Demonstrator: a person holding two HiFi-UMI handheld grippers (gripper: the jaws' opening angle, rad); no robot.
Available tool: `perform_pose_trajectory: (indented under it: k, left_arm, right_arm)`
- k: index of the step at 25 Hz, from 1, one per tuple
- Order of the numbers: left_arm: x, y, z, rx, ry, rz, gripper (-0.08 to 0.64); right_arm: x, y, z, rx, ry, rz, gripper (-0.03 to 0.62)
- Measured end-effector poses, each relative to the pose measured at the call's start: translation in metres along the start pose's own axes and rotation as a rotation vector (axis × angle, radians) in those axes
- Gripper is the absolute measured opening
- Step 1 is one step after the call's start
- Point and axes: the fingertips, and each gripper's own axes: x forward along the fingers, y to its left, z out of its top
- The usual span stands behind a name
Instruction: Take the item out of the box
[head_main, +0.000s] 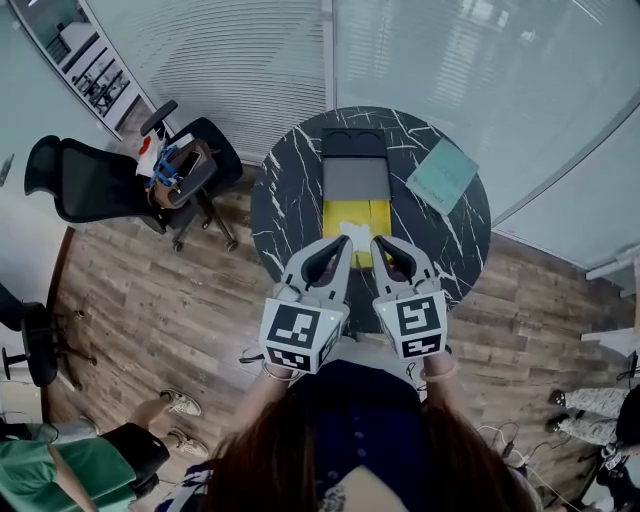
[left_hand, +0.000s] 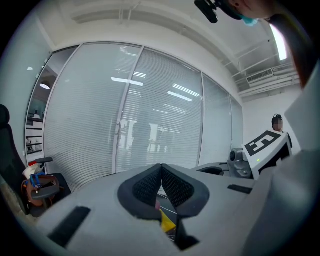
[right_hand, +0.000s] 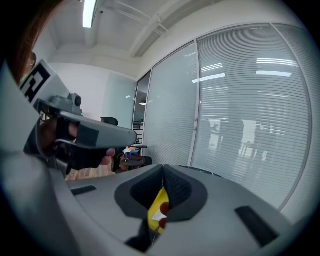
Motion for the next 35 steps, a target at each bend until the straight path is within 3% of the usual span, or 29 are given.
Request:
perform_pose_trajectory:
  k: [19,35]
  left_arm:
    - [0.026,0.032,-0.005,-0.020,0.027,0.082,0.026]
    - [0.050,0.043,-0.008,-0.018,0.039,0.095,0.027]
  right_arm:
    - [0.062,-0.014,-0.053,-0.053,0.146,0.121,0.026]
    - [0.096,-0.015,-0.101,-0.120,0.290,0.206,0.026]
